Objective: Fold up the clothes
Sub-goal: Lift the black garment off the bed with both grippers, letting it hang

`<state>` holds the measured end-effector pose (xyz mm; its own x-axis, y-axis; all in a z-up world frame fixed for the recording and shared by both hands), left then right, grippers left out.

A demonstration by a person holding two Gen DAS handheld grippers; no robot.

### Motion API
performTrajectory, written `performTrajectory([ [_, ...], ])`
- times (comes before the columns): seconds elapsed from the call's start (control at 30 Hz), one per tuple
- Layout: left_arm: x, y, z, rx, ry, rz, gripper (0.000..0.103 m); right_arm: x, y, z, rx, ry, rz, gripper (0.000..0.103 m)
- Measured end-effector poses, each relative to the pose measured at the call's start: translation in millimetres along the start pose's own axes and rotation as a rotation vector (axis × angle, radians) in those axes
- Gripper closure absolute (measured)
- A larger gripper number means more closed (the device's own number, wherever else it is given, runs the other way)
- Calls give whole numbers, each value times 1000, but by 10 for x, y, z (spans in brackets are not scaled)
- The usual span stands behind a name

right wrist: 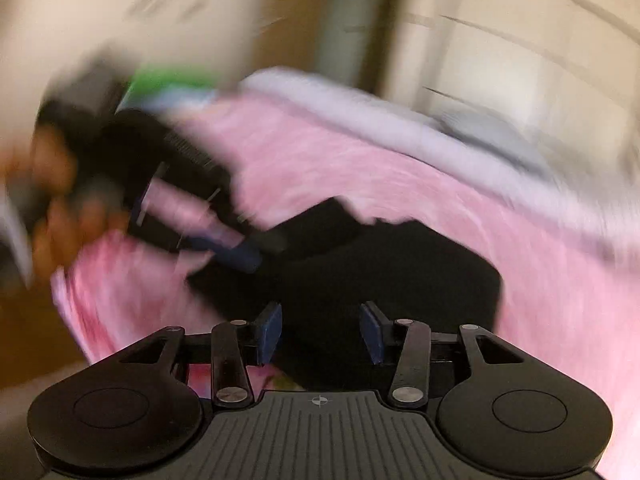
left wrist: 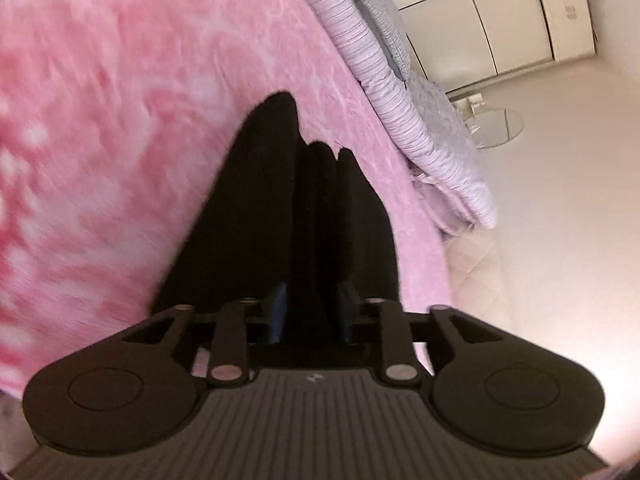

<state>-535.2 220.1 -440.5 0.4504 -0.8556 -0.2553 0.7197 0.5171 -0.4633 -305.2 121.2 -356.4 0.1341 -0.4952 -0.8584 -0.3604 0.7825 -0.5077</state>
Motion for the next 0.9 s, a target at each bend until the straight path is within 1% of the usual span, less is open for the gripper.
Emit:
performTrajectory([
  [0.03, -4, 56, -17, 7, -19, -12, 72, -45, -35, 230, 11, 145, 2, 58],
  [0.07, -17, 112, -36, 10, -34, -20, 72, -35, -52, 504, 23, 325, 2, 58],
  [0.13, -58, 220, -59, 32, -66, -28, 72, 74, -25, 975, 38, 669, -18, 58],
  [0.2, -103, 318, -53, 63, -95, -38, 69, 276, 59, 1353, -6, 1006, -40, 58],
  [0.27, -137, 419, -36, 74, -103, -53, 68, 446, 214, 1586, -62, 1260, -51, 58],
  [0.33, -164, 543, -11, 76, -95, -73, 68, 548, 357, 1680, -94, 1389, -58, 59],
  [0.4, -184, 644, 51, 64, -58, -76, 70, 595, 430, 1752, -122, 1470, -52, 60],
  [0.43, -190, 670, 103, 53, -25, -70, 71, 593, 461, 1761, -128, 1483, -52, 60],
  [0.47, -194, 689, 163, 41, 13, -61, 78, 588, 491, 1771, -132, 1493, -52, 60],
  [0.5, -191, 696, 250, 29, 74, -51, 85, 571, 489, 1817, -133, 1491, -51, 60],
  [0.57, -186, 637, 439, 0, 221, -20, 87, 554, 448, 1823, -126, 1463, -51, 61],
  [0.63, -209, 510, 623, -17, 355, 23, 88, 504, 412, 1768, -120, 1400, -51, 62],
  [0.73, -281, 208, 769, -6, 479, 85, 88, 298, 424, 1577, -127, 1202, -54, 63],
  [0.8, -327, 59, 734, -22, 531, 102, 88, 135, 460, 1396, -117, 1052, -70, 63],
  [0.83, -356, 14, 658, -35, 527, 102, 88, 67, 485, 1301, -102, 972, -81, 63],
  [0.9, -398, -28, 424, -72, 479, 99, 88, -55, 540, 1112, -75, 817, -104, 63],
])
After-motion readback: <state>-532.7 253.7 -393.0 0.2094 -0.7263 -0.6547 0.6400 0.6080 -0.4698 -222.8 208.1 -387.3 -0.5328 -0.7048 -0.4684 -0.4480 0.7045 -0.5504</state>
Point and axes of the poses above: each gripper's, at about its wrist camera, not at the fingertips, and y roughly the way its jaws point, z to its right, x to its underside, the point moved 5 cm from there along y, roughly the way its jaws point, and after that the axes turned 2 degrees about y, right-handed, at the moved point
